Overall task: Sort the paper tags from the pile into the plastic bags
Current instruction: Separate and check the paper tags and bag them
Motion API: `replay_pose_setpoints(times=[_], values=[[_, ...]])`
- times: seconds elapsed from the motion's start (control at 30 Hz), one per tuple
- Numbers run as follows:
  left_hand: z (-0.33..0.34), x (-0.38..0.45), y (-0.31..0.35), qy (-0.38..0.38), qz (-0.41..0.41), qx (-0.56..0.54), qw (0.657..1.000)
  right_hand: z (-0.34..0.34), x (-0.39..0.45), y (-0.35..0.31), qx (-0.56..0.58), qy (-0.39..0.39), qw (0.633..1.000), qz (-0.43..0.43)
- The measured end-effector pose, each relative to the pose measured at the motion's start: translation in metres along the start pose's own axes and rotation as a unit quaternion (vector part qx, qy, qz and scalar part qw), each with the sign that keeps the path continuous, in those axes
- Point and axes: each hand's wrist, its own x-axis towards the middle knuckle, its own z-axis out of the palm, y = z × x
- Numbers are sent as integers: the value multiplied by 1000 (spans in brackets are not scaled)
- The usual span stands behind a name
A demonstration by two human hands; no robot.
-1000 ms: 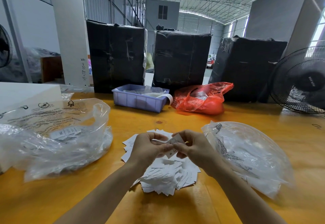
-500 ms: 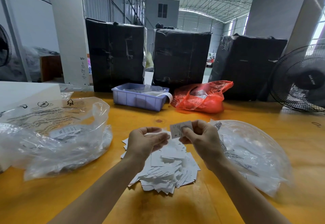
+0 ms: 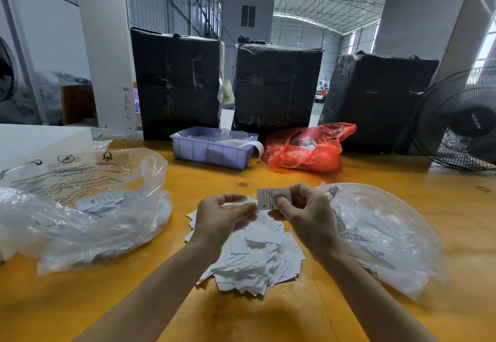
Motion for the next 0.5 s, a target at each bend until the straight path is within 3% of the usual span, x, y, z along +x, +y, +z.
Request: replay_pose_setpoints(times=[0.3, 0.5], values=[[0, 0, -1, 1, -1, -2, 1000, 1, 0, 1, -5, 28, 1000, -4], [-1, 2, -4, 10, 3, 1, 1000, 6, -2, 3, 36, -3, 999, 31]])
